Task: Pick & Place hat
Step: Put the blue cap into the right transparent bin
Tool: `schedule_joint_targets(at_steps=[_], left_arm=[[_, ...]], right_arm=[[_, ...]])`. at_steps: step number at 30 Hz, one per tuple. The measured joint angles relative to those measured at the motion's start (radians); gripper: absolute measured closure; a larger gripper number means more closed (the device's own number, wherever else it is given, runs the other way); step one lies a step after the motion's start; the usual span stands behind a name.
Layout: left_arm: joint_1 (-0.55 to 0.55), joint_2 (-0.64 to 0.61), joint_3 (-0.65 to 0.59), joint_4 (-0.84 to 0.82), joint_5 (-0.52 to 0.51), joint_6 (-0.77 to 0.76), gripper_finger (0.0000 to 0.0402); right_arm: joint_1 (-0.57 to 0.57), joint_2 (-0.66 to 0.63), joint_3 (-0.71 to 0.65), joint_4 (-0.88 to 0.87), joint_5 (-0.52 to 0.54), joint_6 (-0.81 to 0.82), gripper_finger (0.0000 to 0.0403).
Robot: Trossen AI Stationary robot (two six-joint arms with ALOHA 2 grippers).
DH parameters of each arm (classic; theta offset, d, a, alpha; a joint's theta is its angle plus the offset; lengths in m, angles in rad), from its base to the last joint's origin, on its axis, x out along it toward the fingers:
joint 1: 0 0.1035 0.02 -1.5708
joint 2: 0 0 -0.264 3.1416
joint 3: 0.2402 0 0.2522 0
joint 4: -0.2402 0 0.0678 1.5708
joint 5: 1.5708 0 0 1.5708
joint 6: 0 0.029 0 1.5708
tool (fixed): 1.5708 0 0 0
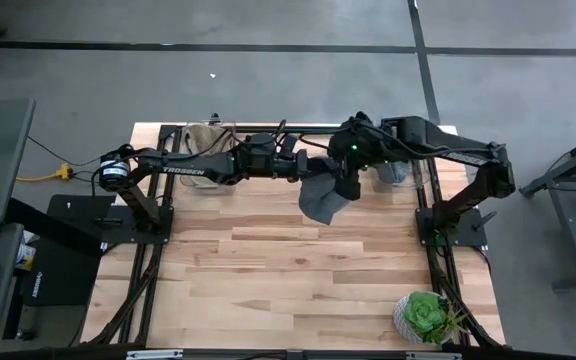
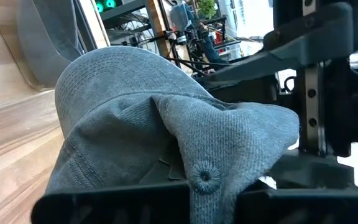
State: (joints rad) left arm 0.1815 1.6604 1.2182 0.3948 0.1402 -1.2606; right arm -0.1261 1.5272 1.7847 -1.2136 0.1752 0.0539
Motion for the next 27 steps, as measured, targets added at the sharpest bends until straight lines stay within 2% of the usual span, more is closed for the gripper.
schedule_joint_targets(at_steps=[5,9,13,18,27], left_arm=[[0.0,0.0,0.0,0.0,0.005,0.0,0.0401],[0.0,0.0,0.0,0.0,0.008,0.0,0.0401],[0.001,0.0,0.0,-0.001,0.008,0.0,0.0401],[0.001,0.0,0.0,0.0,0.029,0.003,0.0401],[0.001,0.0,0.0,-0.002,0.041,0.001,0.0401]], right_arm=[[-0.022,0.0,0.0,-0.019,-0.014,-0.018,0.0196],[-0.032,0.005,0.0,-0.017,-0.046,-0.035,0.0229],[-0.031,0.008,0.0,-0.019,-0.016,-0.04,0.0283],[-0.031,0.007,0.0,-0.008,-0.009,-0.077,0.0383],[-0.028,0.007,0.0,-0.014,0.0,-0.132,0.0393]])
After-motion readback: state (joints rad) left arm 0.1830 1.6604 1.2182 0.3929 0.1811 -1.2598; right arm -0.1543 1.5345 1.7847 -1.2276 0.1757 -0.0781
